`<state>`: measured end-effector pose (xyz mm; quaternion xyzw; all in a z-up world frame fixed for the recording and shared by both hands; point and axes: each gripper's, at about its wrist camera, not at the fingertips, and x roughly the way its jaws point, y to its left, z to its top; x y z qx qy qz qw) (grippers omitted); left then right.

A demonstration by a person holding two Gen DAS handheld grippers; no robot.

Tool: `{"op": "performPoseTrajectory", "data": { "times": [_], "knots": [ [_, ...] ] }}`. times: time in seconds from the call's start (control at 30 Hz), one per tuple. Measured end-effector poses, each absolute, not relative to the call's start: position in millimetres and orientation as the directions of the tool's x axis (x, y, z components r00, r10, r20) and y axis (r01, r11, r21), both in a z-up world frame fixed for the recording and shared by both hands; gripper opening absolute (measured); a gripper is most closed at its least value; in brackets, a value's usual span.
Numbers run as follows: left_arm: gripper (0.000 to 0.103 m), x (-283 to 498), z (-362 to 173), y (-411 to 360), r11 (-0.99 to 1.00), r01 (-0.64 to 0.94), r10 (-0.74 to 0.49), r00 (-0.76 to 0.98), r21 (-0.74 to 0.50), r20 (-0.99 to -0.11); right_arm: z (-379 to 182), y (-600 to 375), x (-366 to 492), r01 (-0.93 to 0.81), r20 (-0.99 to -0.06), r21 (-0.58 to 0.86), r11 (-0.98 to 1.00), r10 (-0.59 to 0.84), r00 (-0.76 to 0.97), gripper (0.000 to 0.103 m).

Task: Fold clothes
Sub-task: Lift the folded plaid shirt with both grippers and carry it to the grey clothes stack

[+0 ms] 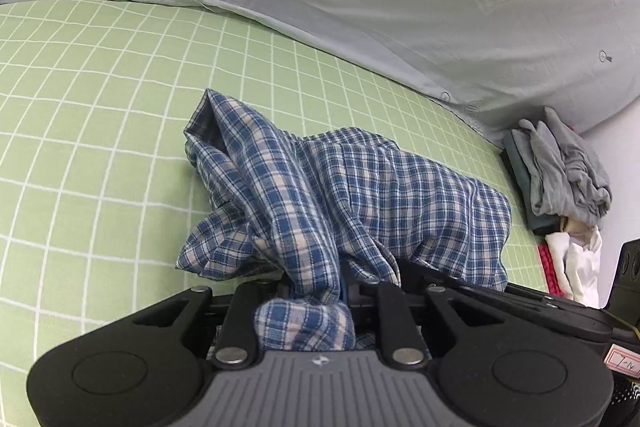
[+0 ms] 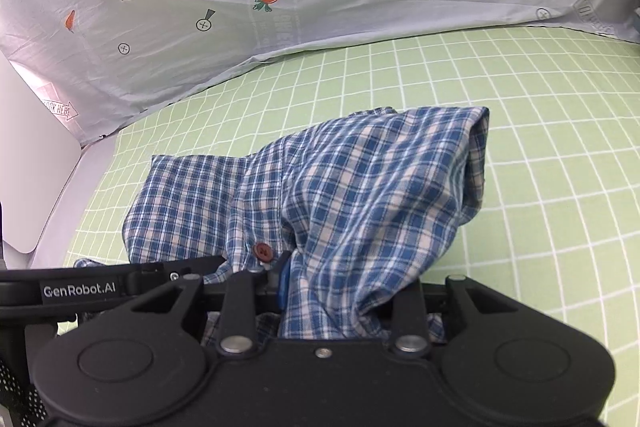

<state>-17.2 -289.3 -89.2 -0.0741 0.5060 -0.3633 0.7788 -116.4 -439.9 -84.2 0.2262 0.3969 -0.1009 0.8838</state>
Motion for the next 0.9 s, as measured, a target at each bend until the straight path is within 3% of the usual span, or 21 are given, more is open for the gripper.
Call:
{"op": "performPoseTrajectory", "data": {
  "times": [0.43,0.63,0.9],
  "knots": [
    [0.020,-127,-64,-374,0.535,0.675,-0.741,0.086,-0.508,-0.666,-59,-498,-272,0.539,-0.701,0.271,0.798,-0.220,0.678,0.033],
    [0.020,-194,-47,-465,0.517,0.700,-0.777,0.142,-0.493,-0.613,-43,-593,-340,0.482,-0.635,0.220,0.849,-0.250,0.731,0.033],
    [0.021,-293,-9,-627,0.426,0.735,-0.868,0.170,-0.527,-0.466,26,-765,-459,0.396,-0.559,0.114,0.911,-0.271,0.784,0.033]
  ]
}}
